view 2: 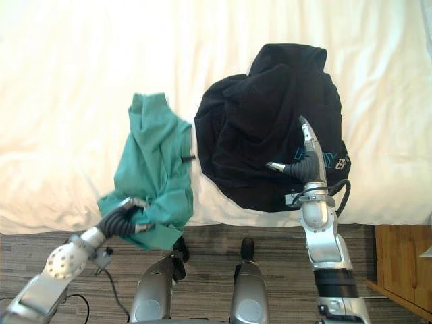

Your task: Tidy the bed and pick cloth on bed and put in laundry

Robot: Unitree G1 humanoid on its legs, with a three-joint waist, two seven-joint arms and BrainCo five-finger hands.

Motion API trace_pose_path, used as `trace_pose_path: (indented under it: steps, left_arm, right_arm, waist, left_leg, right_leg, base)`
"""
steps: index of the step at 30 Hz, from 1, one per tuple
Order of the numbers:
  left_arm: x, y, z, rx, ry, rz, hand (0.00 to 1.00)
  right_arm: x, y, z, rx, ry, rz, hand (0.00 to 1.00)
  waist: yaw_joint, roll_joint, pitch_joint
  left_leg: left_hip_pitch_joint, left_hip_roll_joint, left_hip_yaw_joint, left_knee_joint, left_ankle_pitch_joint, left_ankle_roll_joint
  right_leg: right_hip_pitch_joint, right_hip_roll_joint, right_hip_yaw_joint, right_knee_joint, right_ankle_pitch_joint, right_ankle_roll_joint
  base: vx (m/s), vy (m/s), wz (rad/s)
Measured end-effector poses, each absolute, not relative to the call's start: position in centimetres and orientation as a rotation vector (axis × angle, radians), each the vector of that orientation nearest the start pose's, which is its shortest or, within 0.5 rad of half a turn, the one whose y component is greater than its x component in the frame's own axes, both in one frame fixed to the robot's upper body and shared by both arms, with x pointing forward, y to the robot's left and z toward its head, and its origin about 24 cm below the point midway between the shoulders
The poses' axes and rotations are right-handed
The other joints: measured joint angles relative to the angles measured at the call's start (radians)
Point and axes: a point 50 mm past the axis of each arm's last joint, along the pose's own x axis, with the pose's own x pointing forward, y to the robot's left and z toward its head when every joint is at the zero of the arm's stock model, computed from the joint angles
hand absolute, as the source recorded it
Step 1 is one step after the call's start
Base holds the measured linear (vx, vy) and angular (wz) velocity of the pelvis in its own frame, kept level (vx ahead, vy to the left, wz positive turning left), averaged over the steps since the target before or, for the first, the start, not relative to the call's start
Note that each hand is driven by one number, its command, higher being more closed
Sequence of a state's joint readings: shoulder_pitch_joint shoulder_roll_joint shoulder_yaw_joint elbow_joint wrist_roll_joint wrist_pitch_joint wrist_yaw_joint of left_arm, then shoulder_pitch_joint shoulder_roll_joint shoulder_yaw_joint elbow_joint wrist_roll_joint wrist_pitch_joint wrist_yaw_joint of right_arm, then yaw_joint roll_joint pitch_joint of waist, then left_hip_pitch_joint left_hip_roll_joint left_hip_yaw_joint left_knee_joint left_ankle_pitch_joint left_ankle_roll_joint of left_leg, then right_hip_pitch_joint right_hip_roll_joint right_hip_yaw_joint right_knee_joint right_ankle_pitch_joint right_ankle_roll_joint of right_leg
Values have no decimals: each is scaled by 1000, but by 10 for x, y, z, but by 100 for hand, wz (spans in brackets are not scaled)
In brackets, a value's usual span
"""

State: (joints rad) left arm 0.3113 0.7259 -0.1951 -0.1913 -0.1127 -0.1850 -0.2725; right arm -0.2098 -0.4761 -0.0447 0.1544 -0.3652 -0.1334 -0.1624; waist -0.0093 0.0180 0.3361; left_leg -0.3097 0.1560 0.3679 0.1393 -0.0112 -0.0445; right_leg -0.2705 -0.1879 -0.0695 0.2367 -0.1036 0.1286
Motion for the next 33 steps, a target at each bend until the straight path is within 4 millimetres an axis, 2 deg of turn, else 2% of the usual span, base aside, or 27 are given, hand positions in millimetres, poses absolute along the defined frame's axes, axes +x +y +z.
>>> trace_pose_path:
  steps: [2, 5, 6, 9, 13, 17, 18, 21, 23, 24, 25, 26, 27, 30, 33]
  left_arm:
    - [171, 212, 42, 479, 143, -611, 100]
    - [169, 212, 57, 442, 128, -668, 100]
    - [169, 212, 61, 432, 119, -678, 100]
    - [170, 212, 72, 372, 110, -715, 100]
    - [175, 203, 88, 321, 82, -794, 100]
    - [175, 182, 92, 297, 51, -898, 100]
    - [174, 178, 92, 296, 56, -917, 100]
    - [175, 173, 91, 285, 42, -915, 100]
    - [177, 166, 87, 244, 10, -883, 100]
    - [181, 162, 79, 181, 6, -830, 100]
    - [183, 162, 74, 167, 9, -805, 100]
    - [203, 173, 11, 54, 180, -551, 100]
    - [206, 177, -23, 87, 305, -416, 100]
    - [199, 164, -54, 163, 430, -381, 100]
    - [195, 154, -76, 195, 517, -354, 100]
  right_arm:
    - [293, -249, 102, -949, -209, -156, 0]
    - [308, -263, 97, -1122, -137, -135, 0]
    - [313, -264, 100, -1148, -135, -137, 100]
    - [328, -270, 103, -1238, -103, -118, 100]
    - [345, -274, 120, -1273, -102, -160, 100]
    - [349, -272, 127, -1261, -116, -182, 100]
    - [350, -268, 125, -1240, -119, -178, 100]
    - [349, -258, 112, -1185, -101, -161, 100]
    - [341, -255, 89, -1117, -45, -150, 100]
    - [332, -252, 68, -1055, 8, -135, 100]
    - [328, -251, 61, -1030, 29, -135, 100]
    - [313, -243, 27, -815, 139, -148, 100]
    - [307, -234, 13, -741, 179, -135, 100]
    - [298, -220, -4, -656, 224, -111, 100]
    - [292, -214, -14, -593, 261, -111, 100]
  waist:
    - [1, 0, 0]
    - [-1, 13, 2]
    - [-1, 16, 3]
    - [0, 35, 12]
    - [3, 62, 11]
    - [18, 63, 10]
    - [16, 55, 6]
    - [5, 59, -12]
    - [-3, 55, -44]
    - [-5, 45, -77]
    - [-8, 39, -90]
    - [-23, 5, -119]
    - [-32, -14, -137]
    - [-46, -38, -152]
    - [-52, -41, -154]
  left_leg:
    - [10, -4, -7, -13, 7, 0]
    - [13, -22, -20, -55, 35, 4]
    - [13, -25, -21, -65, 43, 7]
    - [14, -29, -21, -72, 55, 11]
    - [17, -51, -19, -106, 82, 10]
    - [18, -55, -3, -143, 107, -6]
    - [22, -57, 1, -160, 124, -6]
    - [65, -53, -3, -225, 166, -10]
    - [87, -53, -16, -236, 175, -4]
    - [101, -53, -19, -236, 173, -6]
    - [105, -53, -20, -236, 173, -7]
    - [157, -49, -24, -237, 163, -16]
    - [166, -45, -23, -237, 160, -20]
    - [177, -39, -22, -238, 159, -22]
    - [220, -39, -19, -241, 148, -31]
  right_leg:
    - [9, 0, 0, 0, 1, -1]
    - [2, -8, 1, -2, 5, -8]
    - [-2, -8, 2, -3, 9, -13]
    - [-1, -9, 5, -9, 25, -30]
    - [-10, -25, 4, -9, 24, -31]
    - [-17, -25, 4, -35, 12, -28]
    - [-13, -25, 5, -49, 0, -18]
    - [11, -7, 4, -65, -1, -13]
    - [38, -3, -1, -81, 3, -6]
    - [57, -2, -1, -94, 3, -6]
    - [64, -1, -1, -99, 3, -6]
    - [122, 5, -2, -124, 1, -9]
    - [137, 9, -2, -138, 0, -11]
    - [149, 16, -1, -147, -1, -11]
    - [197, 16, 1, -166, -1, -11]
  base:
    - [53, 5, 13]
    - [11, 24, 14]
    - [-16, 37, 9]
    - [-32, 47, 1]
    - [-82, 58, 3]
    - [-109, 14, -6]
    - [-74, -34, -5]
    - [-38, -46, -3]
    - [51, -23, 1]
    - [115, -39, -1]
    - [212, -71, 1]
    - [160, -54, 0]
    - [148, -55, -3]
    - [40, -36, -5]
    - [23, -10, -7]
